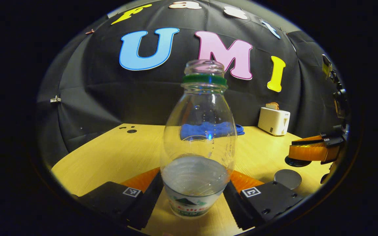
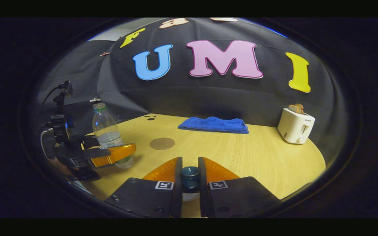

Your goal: Open the teacup lid with one hand, grasp the water bottle and pour water into the teacup with the other hand; after pouring, place the water bottle on the coaster and then close the teacup lid.

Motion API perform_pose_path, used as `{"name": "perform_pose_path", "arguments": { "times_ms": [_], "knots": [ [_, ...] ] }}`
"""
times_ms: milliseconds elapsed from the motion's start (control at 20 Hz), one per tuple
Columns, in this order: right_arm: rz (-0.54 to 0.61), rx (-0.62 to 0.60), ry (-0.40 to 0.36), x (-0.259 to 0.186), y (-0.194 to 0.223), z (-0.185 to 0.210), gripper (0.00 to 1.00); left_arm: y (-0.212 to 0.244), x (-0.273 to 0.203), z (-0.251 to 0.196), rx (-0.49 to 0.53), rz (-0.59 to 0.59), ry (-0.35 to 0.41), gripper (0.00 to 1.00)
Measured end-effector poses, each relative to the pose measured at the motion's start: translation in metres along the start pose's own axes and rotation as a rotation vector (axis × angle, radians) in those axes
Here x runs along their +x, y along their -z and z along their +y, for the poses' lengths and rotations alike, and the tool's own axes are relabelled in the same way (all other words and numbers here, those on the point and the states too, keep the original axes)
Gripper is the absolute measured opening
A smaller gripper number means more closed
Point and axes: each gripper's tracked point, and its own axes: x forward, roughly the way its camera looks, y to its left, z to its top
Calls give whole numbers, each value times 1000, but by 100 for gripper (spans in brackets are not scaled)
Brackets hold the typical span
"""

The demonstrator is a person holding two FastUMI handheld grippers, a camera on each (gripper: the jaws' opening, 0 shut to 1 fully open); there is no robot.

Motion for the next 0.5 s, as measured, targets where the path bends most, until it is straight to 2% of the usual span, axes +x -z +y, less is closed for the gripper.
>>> {"name": "perform_pose_path", "arguments": {
  "times_ms": [50,100,150,200,250,300,350,500],
  "knots": [
    [1,1,2,-1,0,-1,24,0,1,-2,-4,-1,6,94],
    [2,4,3,-1,1,-2,25,-1,2,-3,-4,-2,7,84],
    [3,7,5,-1,1,-3,25,0,2,-4,6,3,9,81],
    [3,9,6,-2,0,-5,24,0,2,-3,18,12,9,81],
    [0,10,9,-3,1,-6,29,1,0,-4,26,23,10,80],
    [-3,9,15,-3,1,-9,24,0,0,-4,39,31,5,78],
    [1,10,21,-4,4,-13,19,-3,-1,-3,70,32,-10,77],
    [4,32,40,-9,5,-24,29,-9,-6,0,227,49,-51,76]
  ]
}}
